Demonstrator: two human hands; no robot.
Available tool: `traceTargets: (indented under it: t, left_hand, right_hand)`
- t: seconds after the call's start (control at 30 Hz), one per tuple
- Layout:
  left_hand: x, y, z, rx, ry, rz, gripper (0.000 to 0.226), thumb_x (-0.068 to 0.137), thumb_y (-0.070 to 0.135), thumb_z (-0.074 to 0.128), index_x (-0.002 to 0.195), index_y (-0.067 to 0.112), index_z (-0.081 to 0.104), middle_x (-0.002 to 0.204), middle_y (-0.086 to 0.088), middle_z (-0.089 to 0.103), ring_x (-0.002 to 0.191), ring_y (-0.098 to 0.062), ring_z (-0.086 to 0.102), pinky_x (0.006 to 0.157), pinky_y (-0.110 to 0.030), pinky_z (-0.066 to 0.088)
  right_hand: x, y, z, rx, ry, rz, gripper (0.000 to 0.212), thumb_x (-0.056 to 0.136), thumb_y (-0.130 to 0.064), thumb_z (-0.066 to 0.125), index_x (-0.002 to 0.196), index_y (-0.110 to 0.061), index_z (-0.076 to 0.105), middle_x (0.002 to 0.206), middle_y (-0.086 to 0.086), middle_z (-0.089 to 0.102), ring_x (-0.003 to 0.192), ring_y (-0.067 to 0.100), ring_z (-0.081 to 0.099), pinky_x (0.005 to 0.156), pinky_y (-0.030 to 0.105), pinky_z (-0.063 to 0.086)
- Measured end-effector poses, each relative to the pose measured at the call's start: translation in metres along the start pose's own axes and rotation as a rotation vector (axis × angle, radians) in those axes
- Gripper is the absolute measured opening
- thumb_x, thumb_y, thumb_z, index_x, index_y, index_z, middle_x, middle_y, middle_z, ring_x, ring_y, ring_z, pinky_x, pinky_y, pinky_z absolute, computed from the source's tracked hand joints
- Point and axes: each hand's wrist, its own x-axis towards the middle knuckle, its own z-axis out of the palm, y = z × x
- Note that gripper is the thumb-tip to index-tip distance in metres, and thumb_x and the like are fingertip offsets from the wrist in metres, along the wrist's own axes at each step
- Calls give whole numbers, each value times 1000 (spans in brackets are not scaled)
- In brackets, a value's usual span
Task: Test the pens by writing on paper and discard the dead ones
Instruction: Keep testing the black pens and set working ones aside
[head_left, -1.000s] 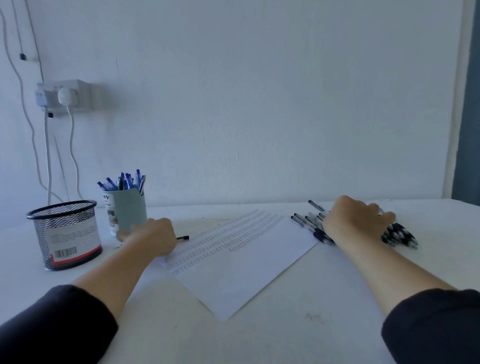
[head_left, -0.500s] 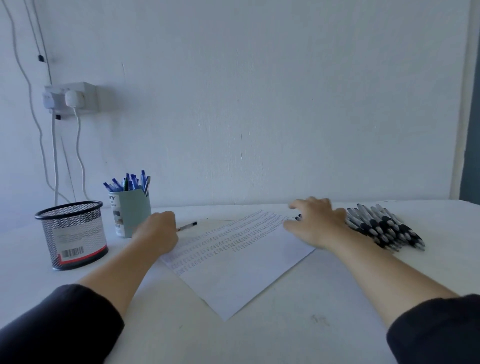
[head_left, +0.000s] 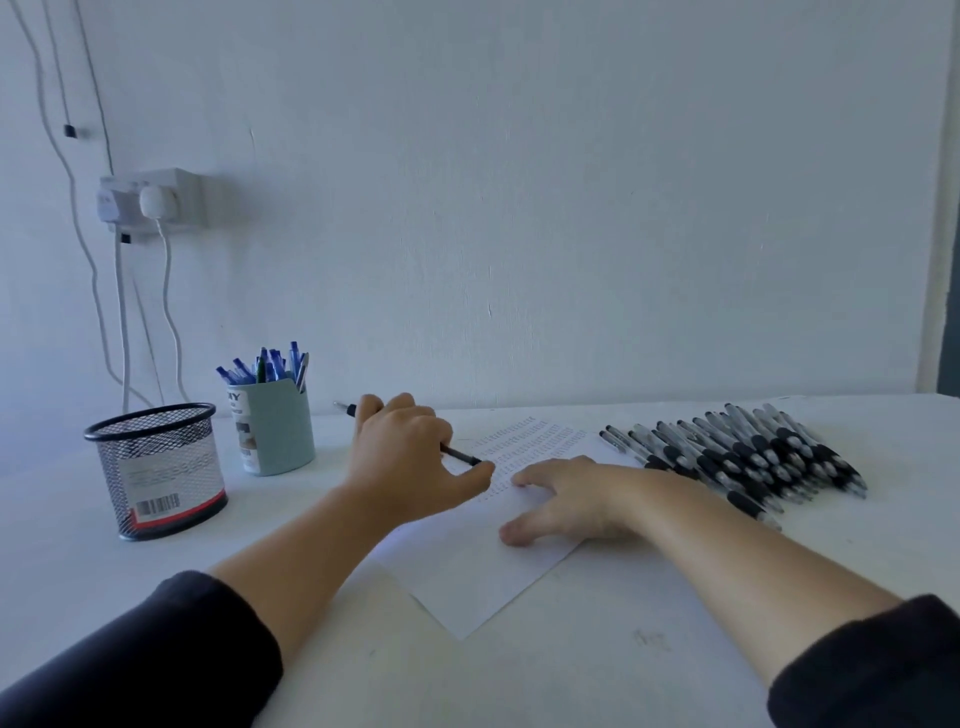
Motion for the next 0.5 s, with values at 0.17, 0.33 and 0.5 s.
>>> traceTargets:
  t: [0.17,0.33,0.5]
  left_hand:
    - [0,-7,3,-76,91,-7,46,61,59,29,45,17,36,44,7,33,55,-19,39,69,-30,19]
    - [1,-9,9,-106,200,29,49,64,63,47,50,17,50,56,9,38,56,-16,40,66,-30,28]
    - [1,-6,11,-311,148,7,21,74,-1,72,95,2,71,97,-15,51,57,-29,53,47,-37,49]
  right_hand:
    - [-2,-1,-1,2,-5,-1,83,72,-67,64,144,-47,28,154,-1,20,140,23,28,111,41,28]
    - [-3,-1,-1,1,-7,-9,82,73,-66,63,144,-47,27,155,-1,19,140,23,28,111,41,28]
    - [-2,0,0,3,3,-14,83,72,-68,63,144,-46,28,155,-1,19,140,24,28,112,41,28]
